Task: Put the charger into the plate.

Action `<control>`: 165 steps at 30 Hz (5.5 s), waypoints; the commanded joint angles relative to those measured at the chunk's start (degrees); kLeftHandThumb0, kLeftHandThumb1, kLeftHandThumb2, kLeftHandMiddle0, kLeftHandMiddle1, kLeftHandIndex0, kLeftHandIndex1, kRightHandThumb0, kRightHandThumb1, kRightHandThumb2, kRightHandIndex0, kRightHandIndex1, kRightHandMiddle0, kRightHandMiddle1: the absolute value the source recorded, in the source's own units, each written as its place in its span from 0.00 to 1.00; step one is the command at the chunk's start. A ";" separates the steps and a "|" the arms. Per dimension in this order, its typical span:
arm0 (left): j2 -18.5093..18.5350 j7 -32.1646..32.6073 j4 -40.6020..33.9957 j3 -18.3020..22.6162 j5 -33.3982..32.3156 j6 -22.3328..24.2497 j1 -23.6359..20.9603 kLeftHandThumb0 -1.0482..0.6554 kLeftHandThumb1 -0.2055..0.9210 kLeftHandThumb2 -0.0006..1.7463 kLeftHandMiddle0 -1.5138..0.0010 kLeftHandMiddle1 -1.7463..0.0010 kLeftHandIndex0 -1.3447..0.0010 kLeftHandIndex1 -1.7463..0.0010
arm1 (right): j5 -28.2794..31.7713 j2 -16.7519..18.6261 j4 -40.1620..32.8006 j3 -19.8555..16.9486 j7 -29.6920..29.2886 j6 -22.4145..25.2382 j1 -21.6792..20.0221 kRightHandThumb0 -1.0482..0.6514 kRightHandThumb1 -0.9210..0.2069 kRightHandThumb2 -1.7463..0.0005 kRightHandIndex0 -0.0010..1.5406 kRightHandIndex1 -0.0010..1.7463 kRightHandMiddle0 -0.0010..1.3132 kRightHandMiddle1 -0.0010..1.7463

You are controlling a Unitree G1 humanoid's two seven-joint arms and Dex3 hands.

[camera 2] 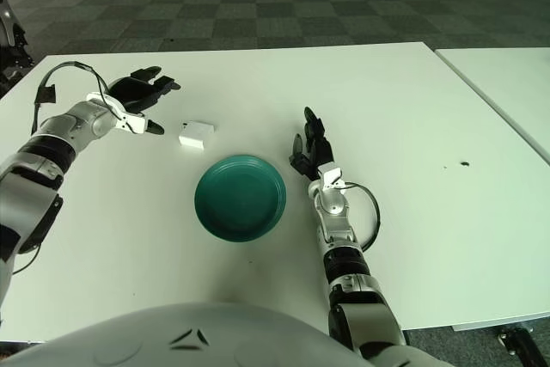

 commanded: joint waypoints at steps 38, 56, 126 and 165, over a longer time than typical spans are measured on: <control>-8.04 -16.84 7.74 0.57 -11.97 0.09 -3.59 0.00 1.00 0.22 1.00 1.00 1.00 0.77 | -0.28 0.71 15.76 -0.37 -0.38 3.22 3.51 0.06 0.00 0.51 0.05 0.00 0.00 0.09; -10.80 -21.43 8.35 0.12 -13.24 2.44 -4.11 0.00 1.00 0.18 0.99 1.00 1.00 0.73 | -0.37 1.03 16.05 -0.32 -0.63 2.58 3.49 0.06 0.00 0.51 0.04 0.00 0.00 0.08; -15.03 6.40 11.39 -4.76 -9.46 19.68 4.86 0.62 0.24 0.88 0.43 0.11 0.57 0.00 | 2.29 1.42 11.60 -2.45 1.51 4.71 5.52 0.12 0.00 0.49 0.09 0.01 0.00 0.12; -2.21 7.46 -37.24 2.54 -14.01 -3.07 13.62 0.62 0.30 0.88 0.50 0.02 0.60 0.00 | 1.26 1.28 12.77 -1.33 0.83 4.73 5.75 0.11 0.00 0.49 0.08 0.00 0.00 0.09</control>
